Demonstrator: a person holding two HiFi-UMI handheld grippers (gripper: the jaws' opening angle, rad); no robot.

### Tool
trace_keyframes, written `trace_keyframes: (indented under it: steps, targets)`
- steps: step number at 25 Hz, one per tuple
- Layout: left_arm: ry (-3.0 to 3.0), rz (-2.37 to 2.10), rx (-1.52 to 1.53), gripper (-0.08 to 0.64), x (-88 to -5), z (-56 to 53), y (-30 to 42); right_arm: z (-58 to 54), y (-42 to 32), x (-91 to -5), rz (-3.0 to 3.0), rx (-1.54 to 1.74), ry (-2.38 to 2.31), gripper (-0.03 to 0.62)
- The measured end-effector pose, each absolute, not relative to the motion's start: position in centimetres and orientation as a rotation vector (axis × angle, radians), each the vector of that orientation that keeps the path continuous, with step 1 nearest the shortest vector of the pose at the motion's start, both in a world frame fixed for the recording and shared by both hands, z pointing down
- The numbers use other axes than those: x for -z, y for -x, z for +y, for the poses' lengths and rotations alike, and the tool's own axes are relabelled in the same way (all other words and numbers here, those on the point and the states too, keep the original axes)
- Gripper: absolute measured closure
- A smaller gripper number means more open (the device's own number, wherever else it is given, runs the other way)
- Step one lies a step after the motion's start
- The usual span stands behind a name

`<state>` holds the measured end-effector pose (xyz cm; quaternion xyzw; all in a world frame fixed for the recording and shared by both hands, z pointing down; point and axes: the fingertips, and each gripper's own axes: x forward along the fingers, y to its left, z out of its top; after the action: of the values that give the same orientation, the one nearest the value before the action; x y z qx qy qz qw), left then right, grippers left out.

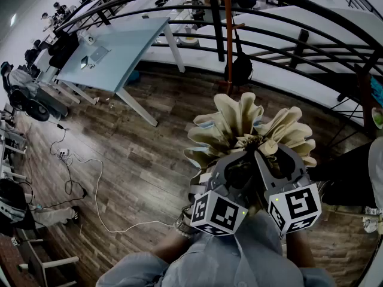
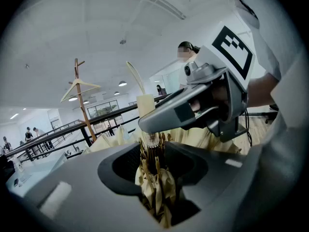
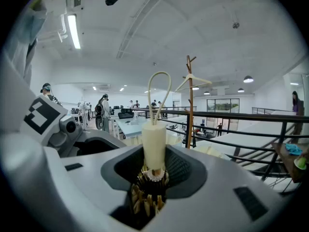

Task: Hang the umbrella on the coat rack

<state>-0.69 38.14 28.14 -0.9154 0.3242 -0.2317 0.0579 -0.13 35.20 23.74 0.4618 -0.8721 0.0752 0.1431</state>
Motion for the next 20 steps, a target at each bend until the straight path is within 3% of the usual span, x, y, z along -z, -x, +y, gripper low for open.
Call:
trace_keyframes:
  steps: [20]
  targets:
    - [2.803,1.026,0.677,0.4,-28.09,38.37,0.18,36.14,-0.08,-23.92,-2.529,-0.208,-1.33,0.46]
